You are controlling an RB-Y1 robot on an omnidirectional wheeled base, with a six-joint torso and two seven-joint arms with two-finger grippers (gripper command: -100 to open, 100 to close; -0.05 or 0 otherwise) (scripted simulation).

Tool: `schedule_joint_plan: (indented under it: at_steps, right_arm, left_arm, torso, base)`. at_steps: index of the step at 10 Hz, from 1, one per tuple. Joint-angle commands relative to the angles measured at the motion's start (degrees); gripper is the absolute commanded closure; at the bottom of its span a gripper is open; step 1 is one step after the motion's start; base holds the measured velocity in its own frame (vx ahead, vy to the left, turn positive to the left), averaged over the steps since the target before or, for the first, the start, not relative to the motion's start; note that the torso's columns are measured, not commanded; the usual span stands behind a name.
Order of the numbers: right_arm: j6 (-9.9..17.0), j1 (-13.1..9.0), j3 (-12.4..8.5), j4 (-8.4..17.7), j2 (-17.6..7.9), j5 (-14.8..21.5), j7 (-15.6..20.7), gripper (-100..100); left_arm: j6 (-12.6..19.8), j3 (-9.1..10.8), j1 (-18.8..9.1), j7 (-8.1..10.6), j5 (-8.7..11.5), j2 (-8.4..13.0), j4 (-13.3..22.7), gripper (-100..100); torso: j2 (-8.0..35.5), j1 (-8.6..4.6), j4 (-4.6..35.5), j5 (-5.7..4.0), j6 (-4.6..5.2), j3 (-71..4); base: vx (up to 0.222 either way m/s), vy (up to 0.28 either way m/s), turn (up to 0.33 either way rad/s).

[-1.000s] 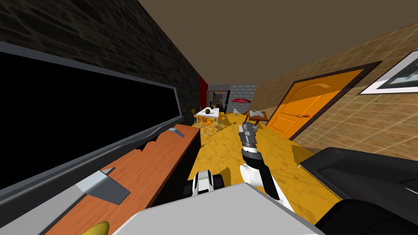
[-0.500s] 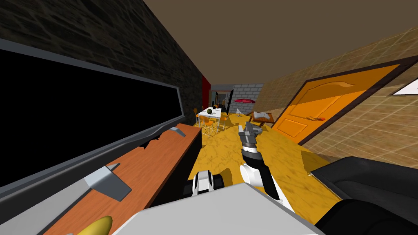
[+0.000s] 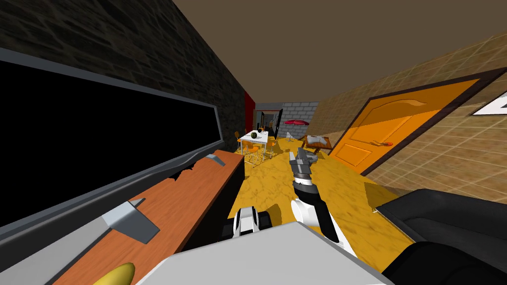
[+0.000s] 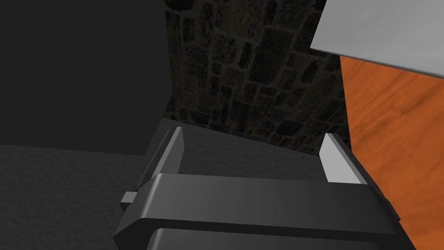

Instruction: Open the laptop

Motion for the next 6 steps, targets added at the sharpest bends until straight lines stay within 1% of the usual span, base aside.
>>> schedule_joint_plan:
  at_steps: [1, 2, 3, 4, 5, 6]
  right_arm:
    - [0.0, 0.0, 0.0, 0.0, 0.0, 0.0, 0.0, 0]
    - [0.0, 0.0, 0.0, 0.0, 0.0, 0.0, 0.0, 0]
    - [0.0, 0.0, 0.0, 0.0, 0.0, 0.0, 0.0, 0]
    - [0.0, 0.0, 0.0, 0.0, 0.0, 0.0, 0.0, 0]
    - [0.0, 0.0, 0.0, 0.0, 0.0, 0.0, 0.0, 0]
    - [0.0, 0.0, 0.0, 0.0, 0.0, 0.0, 0.0, 0]
  left_arm:
    - [1.0, -0.33, -2.9, 3.01, -4.0, 1.0, 2.1, -100]
    - [1.0, -0.33, -2.9, 2.85, -4.7, 1.0, 1.1, -100]
    - [1.0, -0.33, -2.9, 3.01, -4.7, 1.0, 2.3, -100]
    - [2.0, -0.66, -5.2, 5.0, -6.7, 2.0, 3.8, -100]
    - [2.0, -0.66, -5.7, 5.73, -7.8, 2.0, 4.0, -100]
    - [2.0, -0.66, -5.7, 6.02, -9.4, 2.0, 5.0, -100]
  torso:
    - [-0.1, -0.35, 0.0, 0.01, -0.03, -0.1]
    - [0.0, -0.61, 0.0, -0.14, 0.0, -0.1]
    - [0.1, -0.61, 0.0, -0.22, 0.17, 0.0]
    - [0.2, -0.48, 0.0, -0.2, 0.19, 0.0]
    - [0.1, -0.65, 0.0, -0.31, 0.08, -0.1]
    - [0.0, -0.8, -0.1, -0.2, 0.1, -0.1]
  base:
    - [0.073, -0.076, 0.241]
    - [0.035, -0.036, 0.115]
    - [0.0, 0.0, 0.0]
    - [0.052, -0.055, 0.173]
    - [0.073, -0.077, 0.243]
    - [0.028, -0.03, 0.094]
